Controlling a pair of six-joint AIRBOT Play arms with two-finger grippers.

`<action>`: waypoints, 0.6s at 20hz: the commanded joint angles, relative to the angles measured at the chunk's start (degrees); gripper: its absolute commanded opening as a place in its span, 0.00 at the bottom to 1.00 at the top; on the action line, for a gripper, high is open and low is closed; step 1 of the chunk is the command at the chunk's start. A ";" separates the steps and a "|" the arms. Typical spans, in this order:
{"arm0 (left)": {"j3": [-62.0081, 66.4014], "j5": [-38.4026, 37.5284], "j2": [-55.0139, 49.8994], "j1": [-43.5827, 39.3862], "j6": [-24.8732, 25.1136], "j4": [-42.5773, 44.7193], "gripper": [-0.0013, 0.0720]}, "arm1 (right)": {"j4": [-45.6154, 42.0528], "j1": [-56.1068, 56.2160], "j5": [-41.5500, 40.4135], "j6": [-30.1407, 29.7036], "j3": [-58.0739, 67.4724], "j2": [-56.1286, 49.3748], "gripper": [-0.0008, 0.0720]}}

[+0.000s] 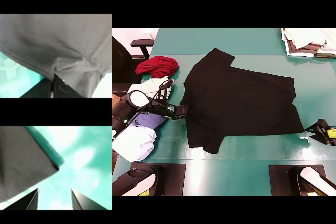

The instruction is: Fold the shirts.

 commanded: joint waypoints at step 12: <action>9.97 -2.16 6.75 -0.02 -1.73 3.08 0.05 | 7.58 18.40 -10.25 -2.03 15.28 -0.50 0.04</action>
